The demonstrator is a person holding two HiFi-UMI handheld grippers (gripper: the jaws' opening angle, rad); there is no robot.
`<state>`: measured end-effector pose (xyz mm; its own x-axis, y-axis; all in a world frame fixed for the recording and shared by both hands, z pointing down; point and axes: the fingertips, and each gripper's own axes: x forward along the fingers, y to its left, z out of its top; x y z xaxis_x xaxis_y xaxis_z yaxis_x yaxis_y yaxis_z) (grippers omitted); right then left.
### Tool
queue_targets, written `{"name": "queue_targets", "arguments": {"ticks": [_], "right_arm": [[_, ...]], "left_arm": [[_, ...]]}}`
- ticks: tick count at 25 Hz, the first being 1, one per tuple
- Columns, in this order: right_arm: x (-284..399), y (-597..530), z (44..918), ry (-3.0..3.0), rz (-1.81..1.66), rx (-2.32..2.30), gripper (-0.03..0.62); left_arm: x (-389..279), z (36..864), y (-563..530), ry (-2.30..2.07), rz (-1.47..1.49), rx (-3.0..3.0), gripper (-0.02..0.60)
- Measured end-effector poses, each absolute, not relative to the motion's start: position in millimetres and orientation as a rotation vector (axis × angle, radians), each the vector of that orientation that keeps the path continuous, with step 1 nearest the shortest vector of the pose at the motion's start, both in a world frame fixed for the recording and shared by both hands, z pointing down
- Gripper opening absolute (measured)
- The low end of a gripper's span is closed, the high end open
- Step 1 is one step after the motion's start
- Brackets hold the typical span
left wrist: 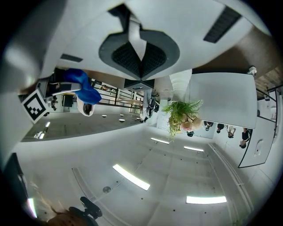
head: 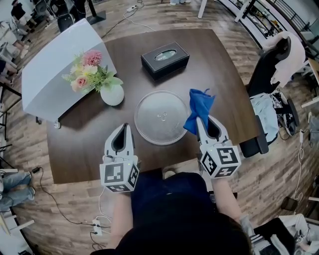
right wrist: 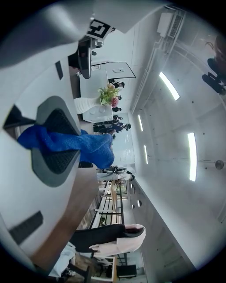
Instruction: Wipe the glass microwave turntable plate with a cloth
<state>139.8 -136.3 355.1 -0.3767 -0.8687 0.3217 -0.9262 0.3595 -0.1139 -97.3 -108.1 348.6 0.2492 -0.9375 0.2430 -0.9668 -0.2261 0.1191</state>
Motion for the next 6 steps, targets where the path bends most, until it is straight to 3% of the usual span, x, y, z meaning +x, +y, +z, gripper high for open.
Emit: {"name": "queue_targets", "arguments": {"ticks": [6], "right_arm": [[141.2,-134.0,358.3,-2.398,0.427,1.628,0.069]], "left_arm": [[-96.6,349.7,-107.0,-1.764,0.185,2.287,0.003]]}}
